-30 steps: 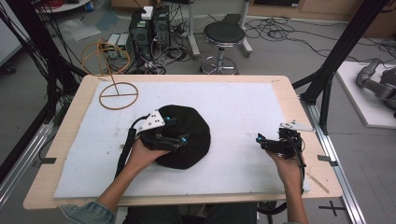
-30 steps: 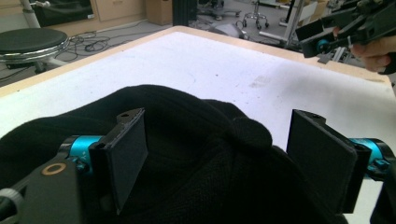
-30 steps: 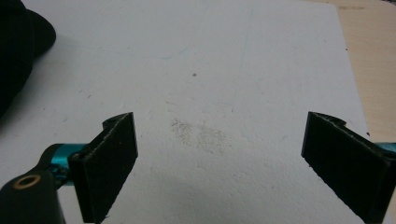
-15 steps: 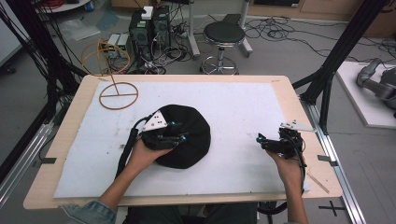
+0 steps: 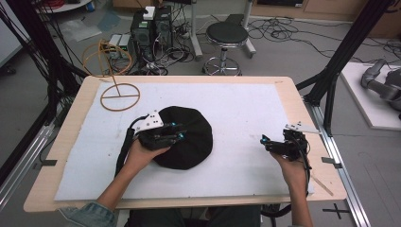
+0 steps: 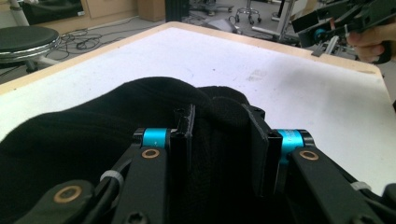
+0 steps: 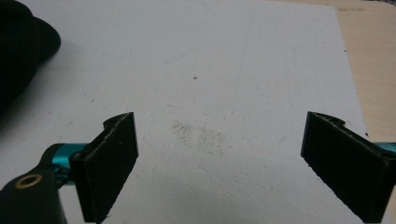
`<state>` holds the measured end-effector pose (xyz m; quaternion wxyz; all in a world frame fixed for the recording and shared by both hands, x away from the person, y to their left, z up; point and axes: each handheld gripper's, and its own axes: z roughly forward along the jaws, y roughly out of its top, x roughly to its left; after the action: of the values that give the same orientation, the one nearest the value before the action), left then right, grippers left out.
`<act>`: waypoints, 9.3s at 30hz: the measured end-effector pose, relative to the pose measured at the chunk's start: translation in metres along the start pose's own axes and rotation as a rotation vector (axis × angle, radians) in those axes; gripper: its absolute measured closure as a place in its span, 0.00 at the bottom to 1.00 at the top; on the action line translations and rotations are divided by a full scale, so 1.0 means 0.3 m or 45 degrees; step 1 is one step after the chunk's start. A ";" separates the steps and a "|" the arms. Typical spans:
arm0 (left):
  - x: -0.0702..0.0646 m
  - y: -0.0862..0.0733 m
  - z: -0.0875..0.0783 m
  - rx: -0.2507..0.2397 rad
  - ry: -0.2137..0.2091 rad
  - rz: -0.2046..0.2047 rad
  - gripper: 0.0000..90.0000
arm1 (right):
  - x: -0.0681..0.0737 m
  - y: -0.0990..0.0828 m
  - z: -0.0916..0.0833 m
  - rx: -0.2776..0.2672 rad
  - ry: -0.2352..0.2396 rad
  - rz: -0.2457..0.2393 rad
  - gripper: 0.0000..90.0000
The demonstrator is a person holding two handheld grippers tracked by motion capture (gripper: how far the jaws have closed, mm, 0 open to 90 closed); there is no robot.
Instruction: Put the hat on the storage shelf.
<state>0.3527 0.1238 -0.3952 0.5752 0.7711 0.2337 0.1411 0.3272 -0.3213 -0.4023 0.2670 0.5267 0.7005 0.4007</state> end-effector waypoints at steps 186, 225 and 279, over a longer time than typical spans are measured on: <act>0.746 0.430 -0.464 -0.048 0.702 0.133 0.71 | -0.029 -0.035 0.010 0.045 0.014 0.039 0.12; 0.677 0.420 -0.574 -0.096 0.599 0.050 0.44 | -0.017 -0.008 0.033 0.030 0.038 0.051 0.12; 0.246 -0.033 -0.496 -0.100 0.542 0.056 0.34 | 0.081 0.062 0.116 0.013 0.134 -0.013 0.12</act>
<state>0.3412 0.2868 -0.3639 0.5393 0.7058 0.3274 0.3222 0.3574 -0.2862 -0.4041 0.2290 0.5027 0.7183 0.4230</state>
